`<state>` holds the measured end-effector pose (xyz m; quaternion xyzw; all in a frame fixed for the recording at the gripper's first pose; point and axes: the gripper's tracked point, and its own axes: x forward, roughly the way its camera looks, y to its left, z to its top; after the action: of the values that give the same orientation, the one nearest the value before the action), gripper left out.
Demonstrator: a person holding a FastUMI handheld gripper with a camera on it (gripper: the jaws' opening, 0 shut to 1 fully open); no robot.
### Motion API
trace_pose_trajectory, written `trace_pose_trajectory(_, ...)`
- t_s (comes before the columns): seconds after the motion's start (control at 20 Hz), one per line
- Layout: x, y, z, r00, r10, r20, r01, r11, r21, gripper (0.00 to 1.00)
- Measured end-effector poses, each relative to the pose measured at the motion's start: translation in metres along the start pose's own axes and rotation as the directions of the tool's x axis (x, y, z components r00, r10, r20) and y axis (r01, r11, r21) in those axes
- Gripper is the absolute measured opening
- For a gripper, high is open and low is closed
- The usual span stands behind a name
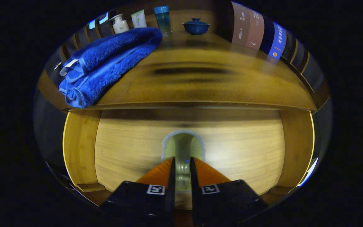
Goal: Pull open the drawer, take out the items inside it, and place them on the countertop above the cabinet.
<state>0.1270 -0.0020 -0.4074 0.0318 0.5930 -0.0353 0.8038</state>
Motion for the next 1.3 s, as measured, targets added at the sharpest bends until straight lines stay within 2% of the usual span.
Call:
trace_pose_trajectory(0.05, 0.001, 0.001, -0.002, 1.000, 0.000, -0.006, 0.000, 1.000, -0.005, 0.23)
trace_pose_trajectory(0.4, -0.004, 0.002, -0.003, 1.000, 0.013, 0.009, -0.013, 1.000, -0.001, 0.23)
trace_pose_trajectory(0.55, -0.020, 0.000, -0.006, 0.997, 0.011, 0.073, -0.012, 1.000, 0.008, 0.23)
trace_pose_trajectory(0.7, -0.054, 0.001, -0.016, 0.988, 0.043, 0.146, -0.045, 0.999, 0.013, 0.23)
trace_pose_trajectory(0.95, -0.132, -0.004, -0.010, 0.929, 0.053, 0.366, -0.061, 0.998, 0.011, 0.23)
trace_pose_trajectory(1.2, -0.192, -0.013, 0.058, 0.830, 0.033, 0.557, -0.063, 0.997, 0.036, 0.23)
trace_pose_trajectory(1.3, -0.194, -0.015, 0.090, 0.813, 0.029, 0.582, -0.064, 0.997, 0.040, 0.22)
